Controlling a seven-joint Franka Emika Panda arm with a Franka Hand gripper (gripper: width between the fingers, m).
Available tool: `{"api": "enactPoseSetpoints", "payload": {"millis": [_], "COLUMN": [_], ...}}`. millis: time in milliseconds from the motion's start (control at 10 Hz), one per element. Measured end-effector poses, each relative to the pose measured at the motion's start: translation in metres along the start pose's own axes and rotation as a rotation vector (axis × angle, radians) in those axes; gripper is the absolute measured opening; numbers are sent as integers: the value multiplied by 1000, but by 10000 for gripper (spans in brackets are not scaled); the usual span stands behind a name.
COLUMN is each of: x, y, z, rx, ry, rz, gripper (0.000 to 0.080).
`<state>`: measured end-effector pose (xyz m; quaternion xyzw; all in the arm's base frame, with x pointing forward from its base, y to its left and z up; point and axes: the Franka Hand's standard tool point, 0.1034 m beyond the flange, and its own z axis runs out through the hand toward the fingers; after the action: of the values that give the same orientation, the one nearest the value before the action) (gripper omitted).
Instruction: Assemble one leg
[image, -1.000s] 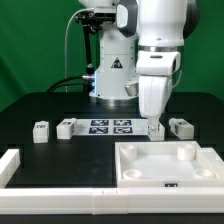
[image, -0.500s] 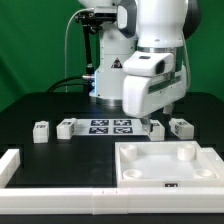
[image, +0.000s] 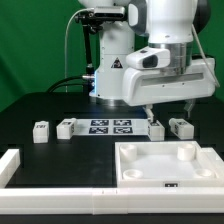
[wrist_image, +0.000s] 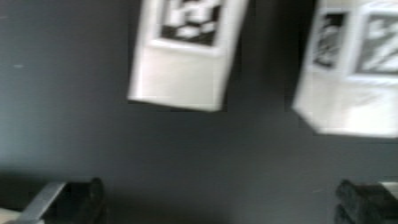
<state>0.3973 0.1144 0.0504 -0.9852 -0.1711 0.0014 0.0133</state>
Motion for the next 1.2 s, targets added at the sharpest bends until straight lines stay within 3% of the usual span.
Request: {"api": "enactPoseSetpoints", "payload": {"millis": [300,600,700,800,1200], "x": [-2,-1,-9,-5,-16], "y": [-35,-33,-34,-35,-44], "z": [4,7,7,5,10], "rx": [12,18,18,21,26], "ry": [-9,-42,-166,-229,-584], "rz": [-55,-71,-74,-76,-86], "gripper": [649,649,649,649,649]}}
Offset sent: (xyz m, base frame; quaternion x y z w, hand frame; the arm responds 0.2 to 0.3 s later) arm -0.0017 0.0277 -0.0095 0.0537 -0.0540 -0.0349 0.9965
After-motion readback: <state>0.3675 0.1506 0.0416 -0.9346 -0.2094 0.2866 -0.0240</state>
